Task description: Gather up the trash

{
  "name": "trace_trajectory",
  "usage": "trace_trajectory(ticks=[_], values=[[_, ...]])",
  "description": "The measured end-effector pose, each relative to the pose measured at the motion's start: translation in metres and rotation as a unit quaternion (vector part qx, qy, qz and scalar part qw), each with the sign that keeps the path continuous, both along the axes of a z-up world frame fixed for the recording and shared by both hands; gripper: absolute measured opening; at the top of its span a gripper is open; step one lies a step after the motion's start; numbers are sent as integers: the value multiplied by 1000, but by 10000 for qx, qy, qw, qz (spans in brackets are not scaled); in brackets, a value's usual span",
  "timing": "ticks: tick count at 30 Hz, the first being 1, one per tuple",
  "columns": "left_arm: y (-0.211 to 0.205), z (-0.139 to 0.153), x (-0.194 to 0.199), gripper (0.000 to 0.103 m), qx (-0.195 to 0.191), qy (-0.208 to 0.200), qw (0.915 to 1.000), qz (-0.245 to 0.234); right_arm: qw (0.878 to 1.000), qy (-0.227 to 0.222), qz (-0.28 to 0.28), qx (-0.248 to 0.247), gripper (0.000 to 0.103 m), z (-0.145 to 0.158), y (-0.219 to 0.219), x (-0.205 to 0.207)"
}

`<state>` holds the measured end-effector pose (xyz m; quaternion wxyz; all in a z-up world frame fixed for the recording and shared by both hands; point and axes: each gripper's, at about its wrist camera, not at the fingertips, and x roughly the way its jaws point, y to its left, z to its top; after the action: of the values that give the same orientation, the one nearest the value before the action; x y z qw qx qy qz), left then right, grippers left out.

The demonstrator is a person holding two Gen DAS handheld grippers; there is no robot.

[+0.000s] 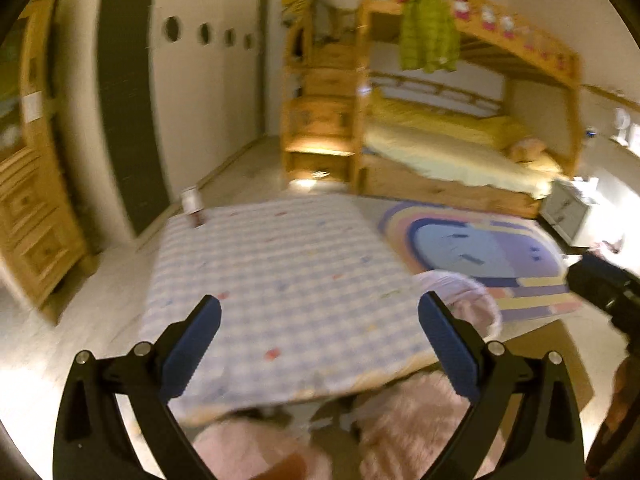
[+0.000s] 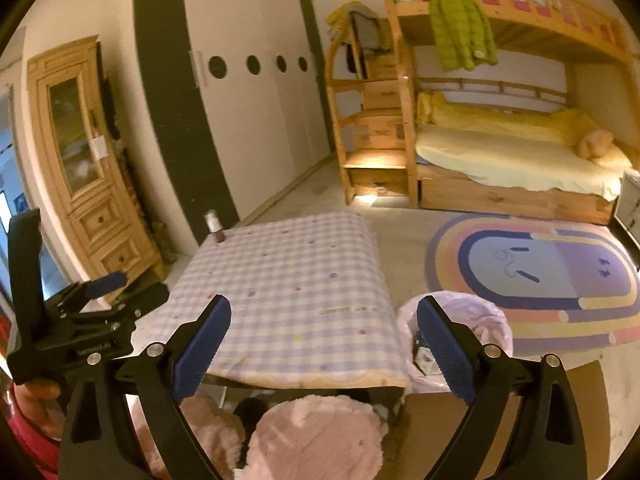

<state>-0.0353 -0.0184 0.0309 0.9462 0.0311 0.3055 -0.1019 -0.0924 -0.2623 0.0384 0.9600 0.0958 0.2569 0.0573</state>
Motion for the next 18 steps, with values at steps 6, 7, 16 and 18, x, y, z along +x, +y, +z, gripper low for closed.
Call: trace_trajectory(ticks=[6, 7, 16, 18], values=[[44, 1, -22, 96, 275, 199, 9956, 878, 9988, 42, 406, -258, 93, 7, 29, -10], [50, 0, -25, 96, 320, 231, 9941, 1008, 9984, 47, 461, -314, 93, 6, 33, -12], [71, -11, -37, 96, 454, 463, 9895, 1289, 9976, 180, 568, -351, 93, -2, 46, -12], [74, -13, -40, 96, 452, 470, 9892, 1309, 9975, 196, 570, -359, 93, -3, 47, -12]])
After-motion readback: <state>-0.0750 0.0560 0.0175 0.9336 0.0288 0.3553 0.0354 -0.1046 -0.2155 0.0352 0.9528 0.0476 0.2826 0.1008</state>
